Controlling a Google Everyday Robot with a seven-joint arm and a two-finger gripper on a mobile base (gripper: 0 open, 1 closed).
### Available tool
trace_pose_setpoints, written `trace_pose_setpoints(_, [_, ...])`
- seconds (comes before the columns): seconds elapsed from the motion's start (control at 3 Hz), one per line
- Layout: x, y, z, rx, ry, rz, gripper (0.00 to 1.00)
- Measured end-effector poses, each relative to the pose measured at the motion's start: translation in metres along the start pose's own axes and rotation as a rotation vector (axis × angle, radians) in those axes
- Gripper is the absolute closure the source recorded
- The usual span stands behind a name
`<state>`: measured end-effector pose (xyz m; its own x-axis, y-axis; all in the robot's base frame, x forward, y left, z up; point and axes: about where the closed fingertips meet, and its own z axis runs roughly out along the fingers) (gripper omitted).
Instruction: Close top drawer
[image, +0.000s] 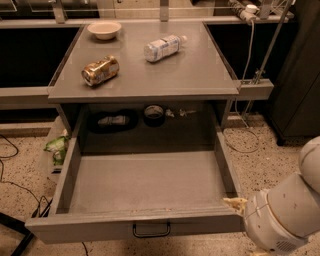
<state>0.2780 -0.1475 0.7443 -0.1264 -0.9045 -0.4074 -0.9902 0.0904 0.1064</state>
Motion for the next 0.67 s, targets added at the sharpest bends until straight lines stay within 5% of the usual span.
trace_pose_setpoints(0.67, [0.005,0.02,0.011,-0.043,-0.016,0.001,0.0])
